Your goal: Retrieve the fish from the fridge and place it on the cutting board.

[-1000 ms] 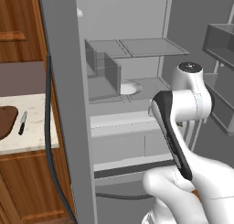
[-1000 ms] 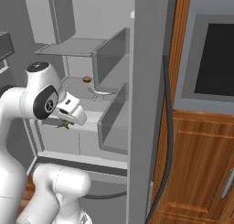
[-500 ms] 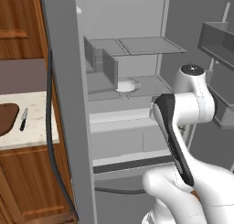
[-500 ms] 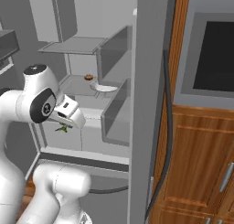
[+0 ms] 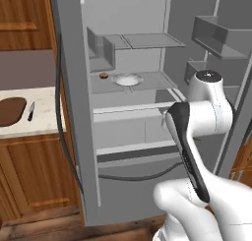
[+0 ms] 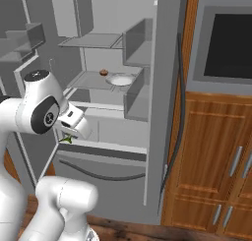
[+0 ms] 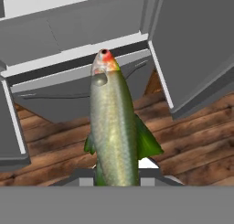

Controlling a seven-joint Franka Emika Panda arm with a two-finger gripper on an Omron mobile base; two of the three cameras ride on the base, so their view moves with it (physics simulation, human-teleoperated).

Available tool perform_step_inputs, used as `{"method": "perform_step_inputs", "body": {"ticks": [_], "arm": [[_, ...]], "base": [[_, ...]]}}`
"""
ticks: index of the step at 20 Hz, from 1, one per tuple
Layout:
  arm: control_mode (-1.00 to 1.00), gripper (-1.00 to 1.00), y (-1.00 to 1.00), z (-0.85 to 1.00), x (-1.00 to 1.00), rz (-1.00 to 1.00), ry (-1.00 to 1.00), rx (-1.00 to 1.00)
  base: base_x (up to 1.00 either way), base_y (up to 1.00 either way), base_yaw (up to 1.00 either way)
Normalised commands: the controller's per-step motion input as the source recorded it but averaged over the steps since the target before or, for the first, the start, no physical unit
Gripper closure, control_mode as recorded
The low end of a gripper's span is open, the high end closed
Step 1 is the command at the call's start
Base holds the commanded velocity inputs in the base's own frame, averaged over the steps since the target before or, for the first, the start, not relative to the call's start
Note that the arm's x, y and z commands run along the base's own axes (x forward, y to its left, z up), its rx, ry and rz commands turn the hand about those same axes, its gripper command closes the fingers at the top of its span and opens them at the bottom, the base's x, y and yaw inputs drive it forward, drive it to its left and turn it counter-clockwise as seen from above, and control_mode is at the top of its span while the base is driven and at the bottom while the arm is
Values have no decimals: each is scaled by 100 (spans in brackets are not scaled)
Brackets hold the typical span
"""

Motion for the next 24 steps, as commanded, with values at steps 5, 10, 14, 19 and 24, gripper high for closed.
{"method": "perform_step_inputs", "body": {"ticks": [5,10,14,19,24], "arm": [[100,100,0,0,0,0,0,0],[100,100,0,0,0,0,0,0],[100,100,0,0,0,0,0,0],[100,100,0,0,0,0,0,0],[100,100,0,0,0,0,0,0]], "base": [[-54,47,-2],[-77,63,-3],[-58,40,-12],[-18,-11,25],[-33,-51,45]]}}
